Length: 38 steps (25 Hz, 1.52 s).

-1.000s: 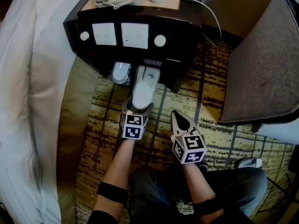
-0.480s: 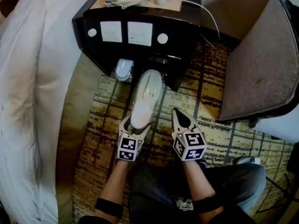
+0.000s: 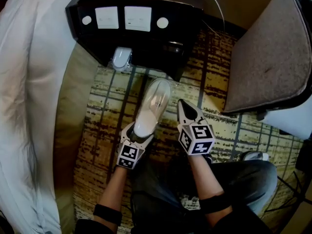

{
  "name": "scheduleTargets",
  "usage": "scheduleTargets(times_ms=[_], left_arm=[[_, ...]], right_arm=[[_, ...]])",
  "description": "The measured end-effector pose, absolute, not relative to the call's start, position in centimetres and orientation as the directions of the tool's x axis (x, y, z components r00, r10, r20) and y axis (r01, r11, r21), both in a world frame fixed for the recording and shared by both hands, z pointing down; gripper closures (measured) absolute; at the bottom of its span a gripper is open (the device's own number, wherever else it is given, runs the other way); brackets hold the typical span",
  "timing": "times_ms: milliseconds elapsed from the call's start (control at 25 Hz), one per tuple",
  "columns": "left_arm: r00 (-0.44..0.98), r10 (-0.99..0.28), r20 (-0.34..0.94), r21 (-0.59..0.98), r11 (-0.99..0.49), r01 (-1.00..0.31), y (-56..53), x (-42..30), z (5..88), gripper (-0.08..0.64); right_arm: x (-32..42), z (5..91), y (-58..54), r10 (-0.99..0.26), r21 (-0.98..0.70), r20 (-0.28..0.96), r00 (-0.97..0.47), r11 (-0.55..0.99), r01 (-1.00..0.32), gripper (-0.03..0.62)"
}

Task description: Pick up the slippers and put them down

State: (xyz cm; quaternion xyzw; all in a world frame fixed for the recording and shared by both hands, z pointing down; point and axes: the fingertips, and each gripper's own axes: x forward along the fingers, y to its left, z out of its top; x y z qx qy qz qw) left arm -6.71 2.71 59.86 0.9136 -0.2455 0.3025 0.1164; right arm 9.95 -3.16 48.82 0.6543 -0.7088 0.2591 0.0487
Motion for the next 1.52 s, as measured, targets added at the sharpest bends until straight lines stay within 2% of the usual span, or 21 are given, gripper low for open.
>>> scheduleTargets(times_ms=[200, 680, 1000, 1080, 1160, 1520], left_arm=[[0.691, -0.331, 0.643, 0.111, -0.852, -0.512, 4.4, -5.3, 62.5, 0.179], [0.661, -0.337, 0.671, 0.174, -0.794, -0.582, 3.6, -1.2, 66.7, 0.178], [0.622, -0.268, 0.736, 0.242, -0.754, -0.611, 4.4, -0.5, 69.8, 0.17], [0.596, -0.223, 0.772, 0.266, -0.737, -0.621, 5.0, -0.6, 71.0, 0.147], [0.568, -0.179, 0.803, 0.283, -0.725, -0.628, 5.7, -0.7, 72.0, 0.053], [0.545, -0.209, 0.812, 0.259, -0.707, -0.657, 4.9, -1.0, 71.7, 0.051]], right_arm=[[11.0, 49.4, -2.7, -0.9, -0.307, 0.422, -0.115, -0.023, -0.951, 0.592], [11.7, 50.4, -2.2, -0.89, -0.297, 0.445, -0.098, -0.043, -0.954, 0.592], [11.7, 51.0, -2.2, -0.886, -0.306, 0.452, -0.104, -0.045, -0.951, 0.592], [11.7, 51.2, -2.1, -0.884, -0.308, 0.455, -0.106, -0.044, -0.95, 0.592], [11.5, 51.4, -2.1, -0.882, -0.31, 0.458, -0.109, -0.044, -0.95, 0.592], [11.3, 51.9, -2.1, -0.877, -0.316, 0.465, -0.119, -0.039, -0.948, 0.592]])
